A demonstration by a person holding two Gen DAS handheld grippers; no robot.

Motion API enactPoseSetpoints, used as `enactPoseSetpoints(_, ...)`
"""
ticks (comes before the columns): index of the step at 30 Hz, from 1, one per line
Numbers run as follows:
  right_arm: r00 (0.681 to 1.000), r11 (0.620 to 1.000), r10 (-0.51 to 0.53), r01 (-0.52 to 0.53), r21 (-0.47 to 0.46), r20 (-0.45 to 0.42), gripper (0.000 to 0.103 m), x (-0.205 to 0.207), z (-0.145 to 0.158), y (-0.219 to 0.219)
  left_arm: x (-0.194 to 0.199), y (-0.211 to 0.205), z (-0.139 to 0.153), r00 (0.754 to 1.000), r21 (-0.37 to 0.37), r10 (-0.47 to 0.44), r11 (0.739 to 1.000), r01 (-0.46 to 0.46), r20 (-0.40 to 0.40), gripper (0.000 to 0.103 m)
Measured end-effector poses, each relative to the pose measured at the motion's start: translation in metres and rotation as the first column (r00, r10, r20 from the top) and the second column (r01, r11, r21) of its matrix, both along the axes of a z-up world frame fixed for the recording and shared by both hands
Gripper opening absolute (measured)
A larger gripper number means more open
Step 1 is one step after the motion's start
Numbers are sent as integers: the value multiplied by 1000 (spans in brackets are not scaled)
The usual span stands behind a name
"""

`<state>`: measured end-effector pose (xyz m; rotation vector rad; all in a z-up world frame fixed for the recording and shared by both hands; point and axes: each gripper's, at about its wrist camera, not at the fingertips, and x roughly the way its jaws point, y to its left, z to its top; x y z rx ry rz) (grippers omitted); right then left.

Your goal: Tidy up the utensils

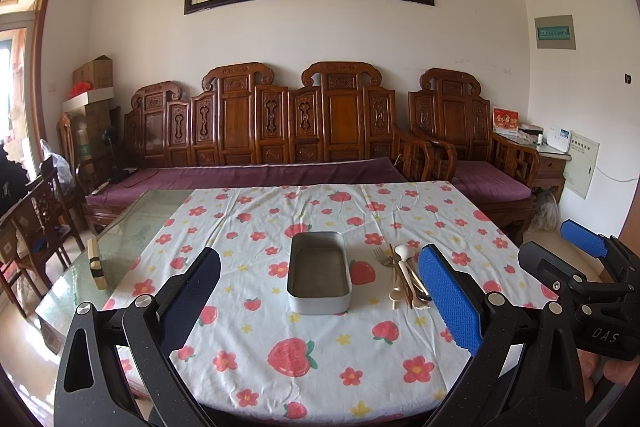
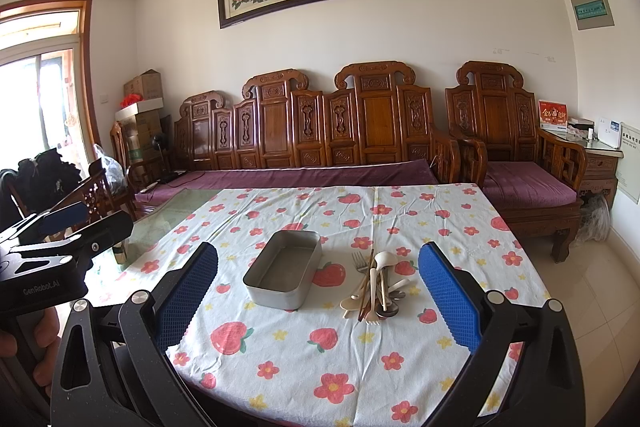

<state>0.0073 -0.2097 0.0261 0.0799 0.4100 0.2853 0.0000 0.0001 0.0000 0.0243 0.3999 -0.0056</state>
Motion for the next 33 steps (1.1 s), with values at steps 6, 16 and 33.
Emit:
enactPoseSetpoints(6, 1000, 1000, 0, 0, 0, 0, 100, 0, 0, 0, 0, 0, 0, 1000, 1, 1, 1000, -1, 0, 96)
enactPoseSetpoints(16, 1000, 1000, 1, -1, -1, 1, 100, 0, 0, -1, 0, 0, 0, 1000, 1, 0, 1000, 0, 0, 96)
enactPoseSetpoints(33, 1000, 1000, 0, 0, 0, -10, 100, 2, -6, -1, 2, 2, -6, 1000, -2, 0, 1000, 0, -20, 96)
